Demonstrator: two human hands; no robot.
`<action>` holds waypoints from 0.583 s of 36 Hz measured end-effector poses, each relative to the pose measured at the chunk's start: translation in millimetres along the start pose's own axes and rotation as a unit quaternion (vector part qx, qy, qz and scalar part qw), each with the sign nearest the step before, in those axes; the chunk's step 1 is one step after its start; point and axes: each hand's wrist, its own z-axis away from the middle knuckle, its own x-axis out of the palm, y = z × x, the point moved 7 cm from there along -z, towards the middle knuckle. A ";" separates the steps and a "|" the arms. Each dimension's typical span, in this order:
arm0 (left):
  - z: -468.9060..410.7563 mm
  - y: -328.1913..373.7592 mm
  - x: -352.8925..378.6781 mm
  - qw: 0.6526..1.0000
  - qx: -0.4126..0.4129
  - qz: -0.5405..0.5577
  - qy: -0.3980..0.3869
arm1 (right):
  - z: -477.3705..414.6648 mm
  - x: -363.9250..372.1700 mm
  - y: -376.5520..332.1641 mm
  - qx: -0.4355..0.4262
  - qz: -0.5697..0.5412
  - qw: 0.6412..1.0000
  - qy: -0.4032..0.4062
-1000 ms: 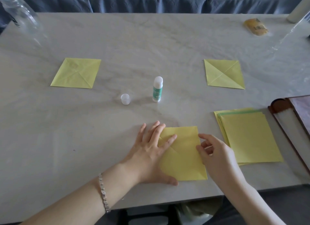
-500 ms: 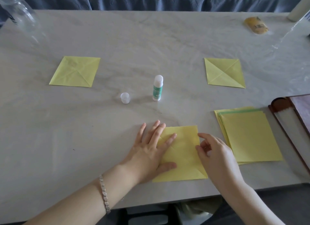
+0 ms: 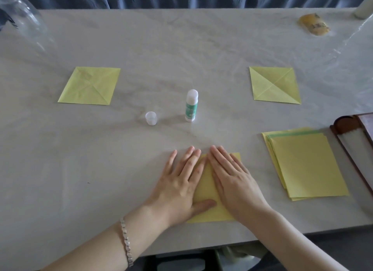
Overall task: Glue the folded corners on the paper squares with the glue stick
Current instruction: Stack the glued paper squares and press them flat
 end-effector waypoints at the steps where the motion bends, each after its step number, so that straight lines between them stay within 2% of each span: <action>1: 0.3 -0.5 0.3 1.000 -0.004 0.002 -0.008 | 1.1 0.8 -0.4 0.001 -0.002 1.000 -0.005; 4: 1.3 0.1 -0.1 1.000 -0.007 0.005 -0.006 | 4.1 0.9 -4.5 -0.014 -0.013 1.000 -0.006; 10: 1.9 3.9 -4.0 0.998 0.005 -0.030 0.051 | 4.1 -0.7 -4.1 -0.030 -0.004 1.000 0.003; 21: 2.4 3.7 -6.5 0.998 -0.011 -0.031 0.055 | 12.5 -8.0 11.2 0.005 0.041 0.999 0.023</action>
